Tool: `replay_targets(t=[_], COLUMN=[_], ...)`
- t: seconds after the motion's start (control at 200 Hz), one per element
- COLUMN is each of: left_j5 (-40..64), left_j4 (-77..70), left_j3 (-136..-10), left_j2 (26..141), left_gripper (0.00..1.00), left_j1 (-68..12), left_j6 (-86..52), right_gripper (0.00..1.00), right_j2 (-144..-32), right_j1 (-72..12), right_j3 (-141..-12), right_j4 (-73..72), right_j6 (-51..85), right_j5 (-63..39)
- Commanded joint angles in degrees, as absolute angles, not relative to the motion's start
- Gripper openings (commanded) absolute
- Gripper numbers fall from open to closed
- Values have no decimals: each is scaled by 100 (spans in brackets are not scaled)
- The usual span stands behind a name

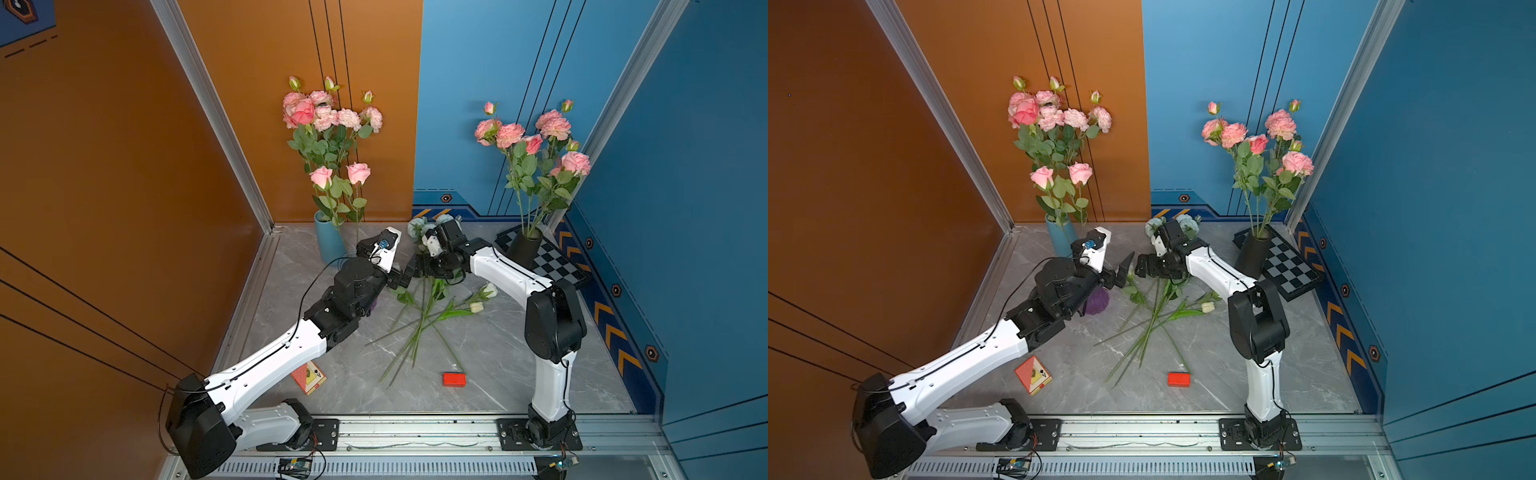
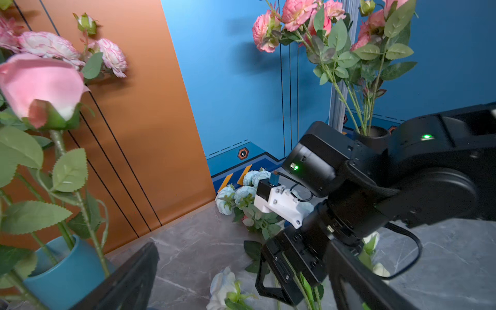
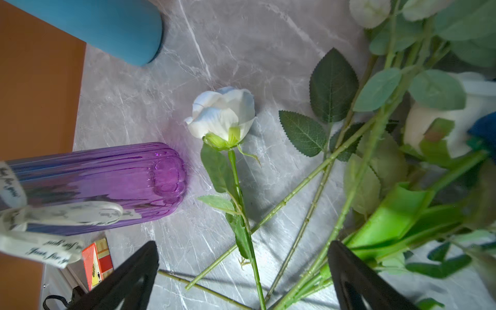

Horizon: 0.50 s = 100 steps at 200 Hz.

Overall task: Place the pink flowers into the vase
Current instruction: Pick up the flower at the center of the board.

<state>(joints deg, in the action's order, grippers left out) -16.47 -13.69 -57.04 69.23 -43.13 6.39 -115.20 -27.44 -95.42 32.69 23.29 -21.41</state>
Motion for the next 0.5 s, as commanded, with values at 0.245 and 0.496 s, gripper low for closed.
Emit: replay_targets(t=[0.245, 0.496], left_j5=[-1483, -1202], left_j4=[-1022, -831], left_j3=[-5773, -5860], left_j2=[6897, 7039], left_gripper=[99, 99], left_j1=[-4469, -4491], left_j6=[643, 638], right_gripper=[100, 100], right_j2=[-12688, -13166], right_j1=[-2701, -2558], right_j3=[-10778, -11154], right_j4=[3392, 3551], right_j6=[2801, 2827], right_j5=[-2300, -1847])
